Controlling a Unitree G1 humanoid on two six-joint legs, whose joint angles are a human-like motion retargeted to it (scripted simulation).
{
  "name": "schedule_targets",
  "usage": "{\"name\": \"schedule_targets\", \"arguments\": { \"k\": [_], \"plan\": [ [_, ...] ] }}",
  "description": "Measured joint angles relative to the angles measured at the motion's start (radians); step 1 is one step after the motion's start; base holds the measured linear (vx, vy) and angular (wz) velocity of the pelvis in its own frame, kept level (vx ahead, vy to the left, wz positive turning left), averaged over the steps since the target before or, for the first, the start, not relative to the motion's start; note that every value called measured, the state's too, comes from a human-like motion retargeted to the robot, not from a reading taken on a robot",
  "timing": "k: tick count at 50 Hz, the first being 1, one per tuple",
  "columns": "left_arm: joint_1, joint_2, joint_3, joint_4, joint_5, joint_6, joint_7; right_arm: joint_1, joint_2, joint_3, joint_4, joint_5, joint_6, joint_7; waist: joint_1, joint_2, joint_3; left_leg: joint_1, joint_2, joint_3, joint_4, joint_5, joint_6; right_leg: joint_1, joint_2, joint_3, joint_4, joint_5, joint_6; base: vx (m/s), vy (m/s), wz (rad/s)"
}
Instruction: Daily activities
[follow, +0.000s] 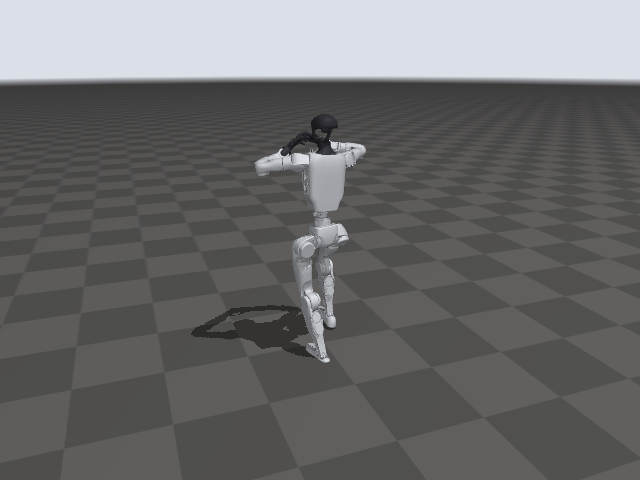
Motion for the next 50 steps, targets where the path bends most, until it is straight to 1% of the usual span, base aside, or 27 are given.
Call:
{"name": "schedule_targets", "arguments": {
  "k": [2,4,7,10,13,15,17,20,23,25,28,30,33,36,38,42,45,48,50],
  "plan": [
    [0.021,0.015,0.009,-0.025,-0.019,-0.013,0.000,-0.015,-0.027,0.021,-0.026,0.016,-0.014,-0.006,-0.002,-0.014,-0.009,0.005,-0.005,-0.010,0.020,-0.027,0.005,-0.003,-0.004,0.012,-0.058,0.021,0.012,0.27,-0.06,0.34],
    [0.059,0.034,0.035,-0.043,-0.041,-0.025,-0.006,-0.039,-0.068,0.048,-0.050,0.034,-0.024,-0.012,-0.003,-0.012,-0.018,0.013,0.006,-0.023,0.020,-0.048,0.007,0.007,0.005,0.009,-0.128,0.049,0.017,0.32,-0.09,0.34],
    [0.136,0.053,0.062,-0.044,-0.077,-0.036,-0.023,-0.039,-0.133,0.065,-0.068,0.061,-0.034,-0.009,-0.005,-0.032,-0.036,0.021,0.003,-0.041,0.061,-0.101,0.015,0.009,0.005,0.013,-0.137,0.052,0.017,0.38,-0.12,0.39],
    [0.246,0.062,0.103,-0.021,-0.139,-0.038,-0.066,-0.039,-0.207,0.082,-0.071,0.097,-0.037,0.013,-0.010,-0.043,-0.055,0.042,0.013,-0.038,0.101,-0.152,0.019,0.023,0.011,0.004,-0.113,0.038,0.004,0.44,-0.15,0.50],
    [0.385,0.053,0.156,0.035,-0.215,-0.028,-0.131,-0.042,-0.275,0.102,-0.055,0.145,-0.033,0.051,-0.020,-0.052,-0.074,0.074,0.036,0.015,0.164,-0.187,0.009,0.045,0.017,-0.011,-0.059,-0.007,-0.023,0.47,-0.17,0.58],
    [0.516,0.038,0.236,0.090,-0.281,-0.014,-0.205,-0.069,-0.306,0.133,-0.034,0.189,-0.028,0.098,-0.035,-0.037,-0.075,0.106,0.095,0.065,0.233,-0.142,-0.026,0.087,0.039,-0.033,-0.043,-0.042,-0.048,0.47,-0.20,0.59],
    [0.616,0.017,0.284,0.147,-0.324,0.003,-0.245,-0.086,-0.338,0.158,-0.019,0.219,-0.020,0.130,-0.037,-0.038,-0.083,0.107,0.153,0.118,0.348,-0.042,-0.064,0.109,0.053,-0.044,-0.012,-0.072,-0.075,0.44,-0.22,0.51],
    [0.765,-0.022,0.382,0.236,-0.367,0.027,-0.300,-0.117,-0.372,0.193,-0.007,0.245,-0.007,0.177,-0.021,-0.027,-0.084,0.054,0.223,0.103,0.580,0.054,-0.086,0.157,0.111,-0.064,0.009,-0.114,-0.125,0.40,-0.24,0.17],
    [0.885,-0.060,0.499,0.307,-0.364,0.042,-0.324,-0.165,-0.394,0.218,0.001,0.236,-0.001,0.202,0.008,-0.016,-0.074,-0.052,0.280,0.076,0.854,0.145,-0.088,0.206,0.168,-0.081,0.008,-0.150,-0.168,0.40,-0.22,0.11],
    [0.944,-0.080,0.578,0.344,-0.344,0.047,-0.325,-0.190,-0.406,0.220,0.009,0.214,-0.001,0.201,0.034,-0.023,-0.066,-0.134,0.300,0.065,1.006,0.162,-0.075,0.241,0.190,-0.086,-0.002,-0.173,-0.187,0.42,-0.20,0.13],
    [1.013,-0.100,0.695,0.389,-0.303,0.048,-0.306,-0.233,-0.415,0.220,0.027,0.169,-0.014,0.169,0.080,-0.053,-0.057,-0.264,0.289,0.060,1.137,0.107,-0.046,0.305,0.200,-0.080,-0.040,-0.201,-0.195,0.45,-0.17,0.13],
    [1.054,-0.109,0.768,0.412,-0.276,0.044,-0.282,-0.263,-0.415,0.220,0.042,0.135,-0.025,0.136,0.110,-0.078,-0.053,-0.345,0.276,0.070,1.156,0.048,-0.022,0.355,0.198,-0.071,-0.073,-0.216,-0.193,0.48,-0.13,0.09],
    [1.112,-0.112,0.866,0.435,-0.236,0.035,-0.226,-0.311,-0.410,0.220,0.063,0.081,-0.043,0.075,0.153,-0.113,-0.046,-0.439,0.252,0.099,1.057,-0.028,0.008,0.447,0.190,-0.059,-0.142,-0.230,-0.178,0.51,-0.08,0.04],
    [1.170,-0.110,0.943,0.448,-0.207,0.026,-0.179,-0.351,-0.401,0.220,0.079,0.037,-0.056,0.022,0.190,-0.142,-0.044,-0.490,0.208,0.125,0.839,-0.051,0.013,0.545,0.183,-0.050,-0.230,-0.232,-0.154,0.54,-0.01,0.05],
    [1.207,-0.104,0.985,0.456,-0.183,0.026,-0.158,-0.370,-0.393,0.220,0.088,0.001,-0.064,-0.005,0.206,-0.162,-0.049,-0.501,0.160,0.130,0.647,-0.026,0.003,0.607,0.178,-0.050,-0.298,-0.227,-0.135,0.54,0.03,0.18],
    [1.277,-0.084,1.053,0.464,-0.129,0.040,-0.140,-0.395,-0.378,0.220,0.096,-0.064,-0.061,-0.030,0.213,-0.196,-0.075,-0.470,0.064,0.122,0.268,0.077,-0.017,0.709,0.166,-0.060,-0.404,-0.212,-0.108,0.52,0.05,0.34],
    [1.318,-0.067,1.077,0.471,-0.093,0.048,-0.137,-0.400,-0.383,0.220,0.093,-0.096,-0.048,-0.030,0.219,-0.208,-0.104,-0.464,0.038,0.111,0.209,0.117,-0.021,0.740,0.162,-0.060,-0.382,-0.225,-0.105,0.49,0.06,0.30],
    [1.363,-0.054,1.102,0.472,-0.061,0.058,-0.133,-0.390,-0.394,0.220,0.086,-0.103,-0.039,-0.025,0.213,-0.237,-0.121,-0.421,0.004,0.103,0.214,0.146,-0.005,0.768,0.136,-0.038,-0.318,-0.221,-0.093,0.49,0.06,0.36],
    [1.386,-0.055,1.110,0.468,-0.045,0.064,-0.135,-0.379,-0.404,0.220,0.081,-0.099,-0.036,-0.014,0.207,-0.257,-0.126,-0.387,-0.021,0.101,0.235,0.145,0.011,0.777,0.111,-0.034,-0.239,-0.206,-0.079,0.46,0.06,0.39]
  ]
}}
